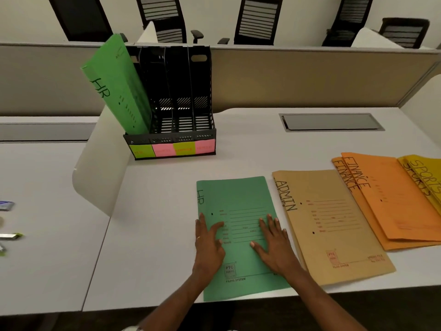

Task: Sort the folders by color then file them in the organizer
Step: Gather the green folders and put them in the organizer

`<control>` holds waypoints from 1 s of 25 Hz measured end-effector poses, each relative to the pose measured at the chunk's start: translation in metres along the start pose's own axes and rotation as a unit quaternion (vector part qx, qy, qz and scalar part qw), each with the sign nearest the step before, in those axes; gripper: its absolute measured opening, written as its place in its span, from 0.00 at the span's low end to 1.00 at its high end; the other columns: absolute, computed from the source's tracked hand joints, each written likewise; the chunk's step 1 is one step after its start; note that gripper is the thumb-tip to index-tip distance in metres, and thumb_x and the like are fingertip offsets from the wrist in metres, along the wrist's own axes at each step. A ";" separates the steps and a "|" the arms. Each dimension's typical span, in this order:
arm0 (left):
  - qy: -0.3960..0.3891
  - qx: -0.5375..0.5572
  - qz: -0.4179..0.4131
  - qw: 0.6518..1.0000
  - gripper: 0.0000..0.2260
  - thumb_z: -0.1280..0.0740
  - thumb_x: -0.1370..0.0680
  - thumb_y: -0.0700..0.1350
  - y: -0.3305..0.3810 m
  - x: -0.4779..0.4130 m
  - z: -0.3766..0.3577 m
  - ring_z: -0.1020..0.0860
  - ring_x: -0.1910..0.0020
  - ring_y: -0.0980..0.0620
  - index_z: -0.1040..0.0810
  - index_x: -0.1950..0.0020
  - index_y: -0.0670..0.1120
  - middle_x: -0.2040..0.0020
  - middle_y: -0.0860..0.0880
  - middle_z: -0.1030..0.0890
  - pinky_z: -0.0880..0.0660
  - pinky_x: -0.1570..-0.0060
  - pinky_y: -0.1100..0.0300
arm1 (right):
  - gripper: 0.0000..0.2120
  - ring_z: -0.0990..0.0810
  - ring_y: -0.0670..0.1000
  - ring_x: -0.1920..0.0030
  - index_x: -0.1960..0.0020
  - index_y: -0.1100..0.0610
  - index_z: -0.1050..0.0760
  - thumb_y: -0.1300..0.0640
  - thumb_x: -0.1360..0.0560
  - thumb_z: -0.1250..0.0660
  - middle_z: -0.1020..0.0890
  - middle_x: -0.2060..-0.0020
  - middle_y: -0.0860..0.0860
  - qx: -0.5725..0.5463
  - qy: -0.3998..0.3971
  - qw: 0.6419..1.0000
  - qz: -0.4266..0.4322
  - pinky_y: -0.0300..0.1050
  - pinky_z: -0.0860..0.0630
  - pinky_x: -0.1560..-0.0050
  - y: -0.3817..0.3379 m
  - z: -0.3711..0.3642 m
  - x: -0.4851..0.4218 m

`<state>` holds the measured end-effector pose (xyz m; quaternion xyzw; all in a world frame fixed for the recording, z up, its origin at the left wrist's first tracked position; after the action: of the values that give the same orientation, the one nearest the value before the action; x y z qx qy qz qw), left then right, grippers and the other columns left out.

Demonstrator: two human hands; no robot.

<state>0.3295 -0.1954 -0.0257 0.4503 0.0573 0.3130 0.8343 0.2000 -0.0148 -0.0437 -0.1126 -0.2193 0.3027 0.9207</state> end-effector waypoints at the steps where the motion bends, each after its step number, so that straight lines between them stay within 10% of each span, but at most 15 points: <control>1: 0.027 0.054 0.021 0.998 0.25 0.36 0.21 0.33 0.002 -0.001 0.006 0.49 0.18 0.42 0.30 0.26 0.51 0.16 0.47 0.53 0.41 0.23 0.50 | 0.41 0.69 0.53 0.21 0.19 0.50 0.65 0.33 0.20 0.46 0.66 0.20 0.51 -0.005 0.004 1.000 0.000 0.52 0.66 0.22 0.000 0.000 0.000; 4: 0.079 0.254 0.138 0.954 0.30 0.32 0.21 0.34 -0.001 -0.009 0.028 0.25 0.31 0.44 0.38 0.21 0.48 0.23 0.45 0.35 0.20 0.40 0.48 | 0.43 0.66 0.52 0.20 0.19 0.49 0.63 0.31 0.22 0.46 0.64 0.19 0.51 -0.012 0.004 1.000 -0.004 0.54 0.62 0.21 -0.001 0.002 0.001; 8: 0.021 0.328 0.151 0.932 0.21 0.31 0.20 0.36 0.005 -0.012 0.052 0.16 0.46 0.49 0.27 0.29 0.49 0.37 0.45 0.18 0.17 0.54 0.56 | 0.43 0.64 0.53 0.19 0.18 0.48 0.61 0.29 0.23 0.46 0.63 0.19 0.50 -0.032 -0.013 0.999 -0.004 0.63 0.57 0.21 -0.020 0.016 -0.006; 16: 0.009 0.371 0.019 0.928 0.18 0.31 0.20 0.37 0.055 0.000 0.097 0.15 0.46 0.49 0.23 0.34 0.56 0.39 0.52 0.16 0.16 0.48 0.50 | 0.40 0.61 0.53 0.19 0.18 0.48 0.62 0.41 0.19 0.40 0.60 0.19 0.49 -0.094 0.079 0.979 0.160 0.57 0.55 0.21 -0.126 0.154 -0.063; 21: 0.060 0.347 -0.068 0.933 0.17 0.31 0.18 0.42 0.075 -0.011 0.137 0.17 0.43 0.53 0.25 0.33 0.59 0.40 0.59 0.17 0.17 0.52 0.57 | 0.21 0.29 0.55 0.32 0.29 0.54 0.31 0.52 0.20 0.33 0.27 0.32 0.54 -0.054 0.136 0.952 0.269 0.50 0.32 0.30 -0.197 0.260 -0.080; 25: 0.142 0.280 -0.153 0.937 0.19 0.31 0.19 0.41 0.085 -0.024 0.168 0.19 0.42 0.56 0.28 0.33 0.61 0.40 0.62 0.20 0.19 0.51 0.64 | 0.13 0.26 0.49 0.44 0.40 0.58 0.23 0.56 0.23 0.29 0.21 0.44 0.52 -0.049 0.170 0.913 0.367 0.46 0.27 0.41 -0.261 0.311 -0.070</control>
<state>0.3337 -0.2953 0.1353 0.6025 0.3283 0.2134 0.6955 0.1354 -0.2401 0.2950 -0.2796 -0.0173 0.5849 0.7612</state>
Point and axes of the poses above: each hand's wrist, its own x-axis away from the middle knuckle, its own z-axis out of the back of the hand, y = z × x, the point moved 3 cm from there along -x, towards the middle knuckle
